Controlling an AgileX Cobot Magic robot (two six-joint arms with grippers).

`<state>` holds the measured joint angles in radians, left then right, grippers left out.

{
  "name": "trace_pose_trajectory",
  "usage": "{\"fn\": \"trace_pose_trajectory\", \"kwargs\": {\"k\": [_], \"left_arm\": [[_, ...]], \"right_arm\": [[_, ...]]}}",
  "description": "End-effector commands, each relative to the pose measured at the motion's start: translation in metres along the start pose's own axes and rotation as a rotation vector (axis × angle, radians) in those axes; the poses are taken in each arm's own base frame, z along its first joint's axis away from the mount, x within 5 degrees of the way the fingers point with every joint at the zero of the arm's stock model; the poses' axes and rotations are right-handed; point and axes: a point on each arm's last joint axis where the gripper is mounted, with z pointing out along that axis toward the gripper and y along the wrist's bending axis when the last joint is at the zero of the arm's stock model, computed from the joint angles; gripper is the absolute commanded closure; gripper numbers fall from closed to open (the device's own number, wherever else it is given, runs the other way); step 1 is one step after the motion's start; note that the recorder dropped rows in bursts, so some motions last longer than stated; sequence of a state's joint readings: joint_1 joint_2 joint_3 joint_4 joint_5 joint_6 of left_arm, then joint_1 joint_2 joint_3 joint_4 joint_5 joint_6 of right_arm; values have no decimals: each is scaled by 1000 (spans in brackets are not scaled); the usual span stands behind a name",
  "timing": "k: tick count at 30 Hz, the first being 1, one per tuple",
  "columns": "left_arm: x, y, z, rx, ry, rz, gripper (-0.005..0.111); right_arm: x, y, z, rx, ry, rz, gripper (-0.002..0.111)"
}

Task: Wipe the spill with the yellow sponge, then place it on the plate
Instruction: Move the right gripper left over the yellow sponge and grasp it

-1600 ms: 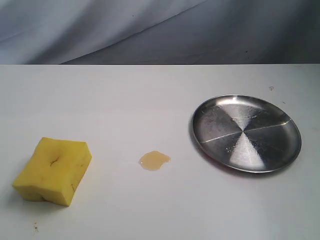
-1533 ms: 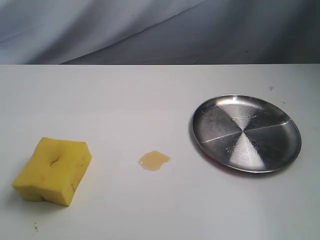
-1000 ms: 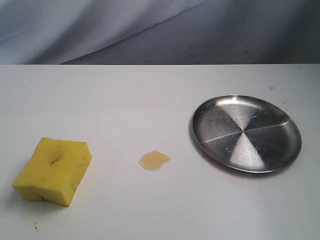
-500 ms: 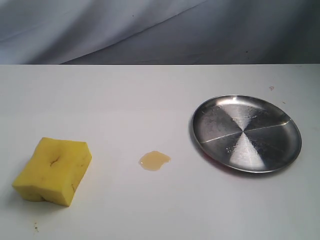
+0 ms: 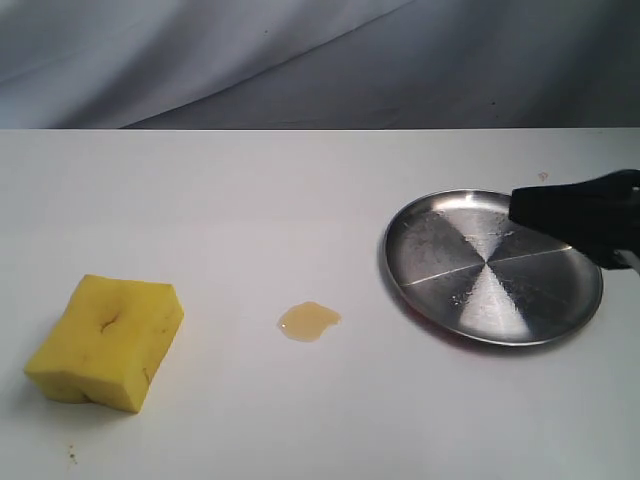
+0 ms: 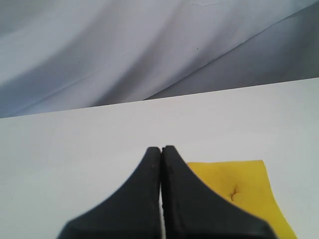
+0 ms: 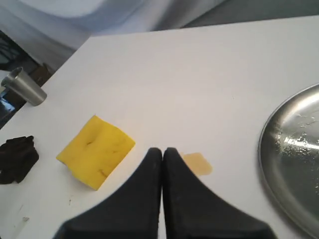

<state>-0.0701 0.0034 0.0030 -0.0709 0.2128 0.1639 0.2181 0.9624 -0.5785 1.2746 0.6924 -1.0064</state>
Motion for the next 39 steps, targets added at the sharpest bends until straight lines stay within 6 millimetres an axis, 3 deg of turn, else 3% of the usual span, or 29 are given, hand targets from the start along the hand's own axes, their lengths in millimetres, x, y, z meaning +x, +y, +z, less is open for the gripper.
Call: {"fn": "trace_pose_trajectory", "kwargs": {"k": [1, 4, 8, 14, 19, 22, 25, 30, 31, 33, 39], "left_arm": [[-2, 0, 0, -3, -13, -3, 107], [-2, 0, 0, -3, -13, -3, 107], [-2, 0, 0, -3, -13, -3, 107], [-2, 0, 0, -3, -13, -3, 107], [-2, 0, 0, -3, -13, -3, 107], [-2, 0, 0, -3, -13, -3, 107], [-2, 0, 0, -3, -13, -3, 107], [-2, 0, 0, -3, -13, -3, 107], [-2, 0, 0, -3, -13, -3, 107], [-2, 0, 0, -3, -13, -3, 107], [-2, 0, 0, -3, -13, -3, 107]], "right_arm": [[-12, -7, 35, -35, 83, 1, 108], [-16, 2, 75, -78, 170, -33, 108], [-14, 34, 136, -187, 287, -97, 108], [19, 112, 220, -294, 518, -298, 108], [42, 150, 269, -183, 615, -464, 108], [45, 157, 286, -145, 613, -490, 104], [46, 159, 302, -136, 605, -425, 86], [57, 153, 322, -81, 621, -297, 29], [60, 150, 326, -69, 627, -278, 23], [67, 142, 333, -33, 636, -247, 18], [96, 121, 355, 25, 670, -197, 18]]}}
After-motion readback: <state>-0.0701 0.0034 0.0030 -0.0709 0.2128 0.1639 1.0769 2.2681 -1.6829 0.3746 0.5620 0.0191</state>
